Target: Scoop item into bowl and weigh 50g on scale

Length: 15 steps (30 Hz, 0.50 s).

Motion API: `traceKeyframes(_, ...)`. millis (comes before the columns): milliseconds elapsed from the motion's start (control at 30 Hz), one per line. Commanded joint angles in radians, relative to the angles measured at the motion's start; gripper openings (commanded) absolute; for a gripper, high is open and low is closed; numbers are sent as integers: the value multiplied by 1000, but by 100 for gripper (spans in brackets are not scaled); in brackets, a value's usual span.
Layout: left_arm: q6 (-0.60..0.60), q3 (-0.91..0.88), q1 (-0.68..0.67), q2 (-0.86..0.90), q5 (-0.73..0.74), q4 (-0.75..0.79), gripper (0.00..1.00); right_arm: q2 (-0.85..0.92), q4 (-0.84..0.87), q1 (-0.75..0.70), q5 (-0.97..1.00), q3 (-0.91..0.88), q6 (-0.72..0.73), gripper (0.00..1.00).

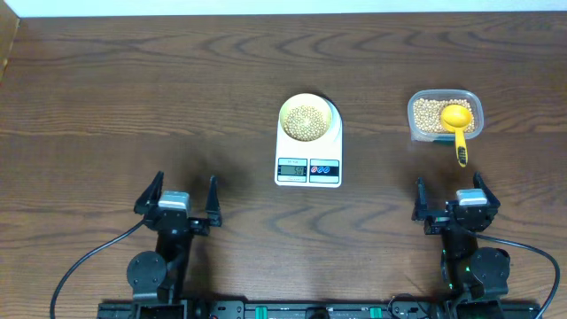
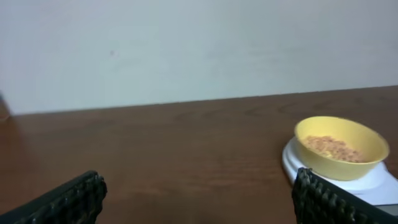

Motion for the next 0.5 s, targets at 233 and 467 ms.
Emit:
traceKeyframes(233, 2, -14, 12, -11, -18, -146, 98, -7, -4, -4, -3, -1, -10, 99)
traceKeyframes(467, 24, -33, 12, -11, -39, -160, 98, -7, -4, -4, -3, -1, -10, 99)
